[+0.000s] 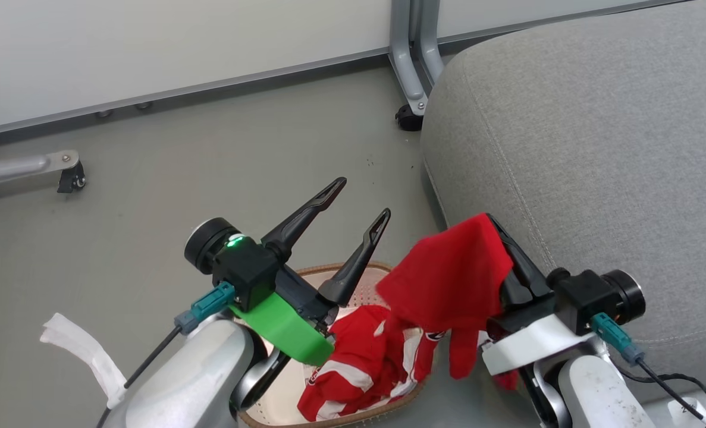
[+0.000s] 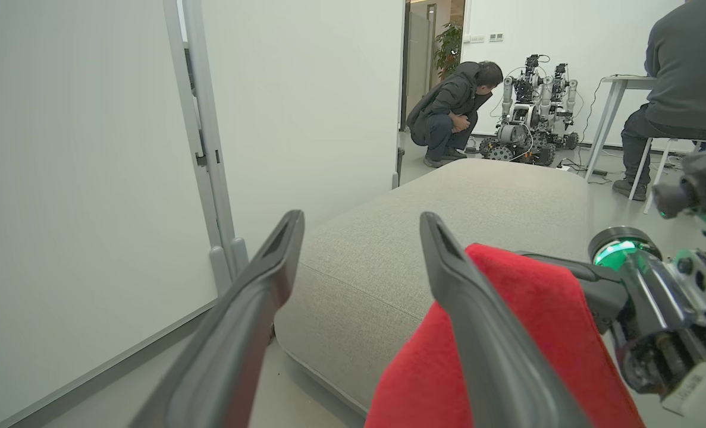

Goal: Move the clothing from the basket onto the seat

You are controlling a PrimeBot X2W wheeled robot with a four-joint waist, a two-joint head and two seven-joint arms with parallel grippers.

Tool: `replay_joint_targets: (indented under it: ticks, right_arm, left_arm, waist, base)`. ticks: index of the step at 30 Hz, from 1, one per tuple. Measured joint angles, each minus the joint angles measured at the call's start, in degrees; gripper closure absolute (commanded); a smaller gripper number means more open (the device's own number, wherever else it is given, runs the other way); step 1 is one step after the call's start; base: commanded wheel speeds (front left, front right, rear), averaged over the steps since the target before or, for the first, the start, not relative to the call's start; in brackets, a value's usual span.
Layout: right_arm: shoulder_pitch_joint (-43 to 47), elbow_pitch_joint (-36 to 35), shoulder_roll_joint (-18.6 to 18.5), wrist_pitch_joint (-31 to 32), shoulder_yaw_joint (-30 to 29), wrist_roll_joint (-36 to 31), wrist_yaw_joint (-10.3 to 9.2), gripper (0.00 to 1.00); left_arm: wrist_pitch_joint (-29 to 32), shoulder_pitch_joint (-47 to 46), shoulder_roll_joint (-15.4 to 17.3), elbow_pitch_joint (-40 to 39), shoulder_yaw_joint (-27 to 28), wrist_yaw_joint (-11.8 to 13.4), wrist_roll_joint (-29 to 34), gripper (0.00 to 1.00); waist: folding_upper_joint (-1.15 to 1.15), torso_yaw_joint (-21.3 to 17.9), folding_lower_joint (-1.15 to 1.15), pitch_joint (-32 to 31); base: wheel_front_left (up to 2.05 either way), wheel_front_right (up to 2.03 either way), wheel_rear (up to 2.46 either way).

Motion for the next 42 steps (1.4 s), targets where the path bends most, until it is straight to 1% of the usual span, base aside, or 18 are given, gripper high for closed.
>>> replay_joint_targets:
  ticks: [8,15,23,35,38,42]
  right_arm:
    - [0.9,-2.9,0.0,0.0,-2.7,2.1,0.00,1.00]
    - [1.3,-6.0,0.0,0.0,-2.2,3.1,0.00,1.00]
    - [2.1,-10.2,0.0,0.0,-2.9,3.1,0.00,1.00]
    - [3.9,-15.4,0.0,0.0,-5.3,6.0,0.00,1.00]
    - [4.9,-16.3,-0.1,0.0,-7.1,7.0,0.00,1.00]
    - [5.5,-17.3,-0.1,0.0,-8.0,7.5,-0.01,1.00]
  left_arm:
    - [0.0,0.0,0.7,-0.4,-1.3,0.0,-0.6,0.00]
    - [0.0,-0.1,1.8,-0.8,-2.5,0.0,-0.6,0.00]
    - [0.3,-0.4,2.8,-1.8,-3.5,0.0,-0.5,0.00]
    - [2.3,-0.7,4.9,-4.3,-5.7,0.3,0.4,0.00]
    - [2.9,-0.9,5.2,-5.2,-6.5,0.3,0.6,0.00]
    - [3.4,-1.5,5.7,-6.0,-7.5,0.3,0.6,0.00]
  waist:
    - [0.00,-2.3,0.00,0.8]
    - [0.00,-6.1,0.00,1.7]
    - [0.00,-12.0,0.00,2.9]
    - [0.00,-22.8,0.00,5.6]
    - [0.00,-24.8,0.00,6.5]
    - [0.00,-26.1,0.00,8.5]
  base:
    - [0.00,0.00,0.00]
    - [0.00,0.00,0.00]
    - [0.00,0.00,0.00]
    - [0.00,0.00,0.00]
    - [0.00,0.00,0.00]
    - [0.00,0.00,0.00]
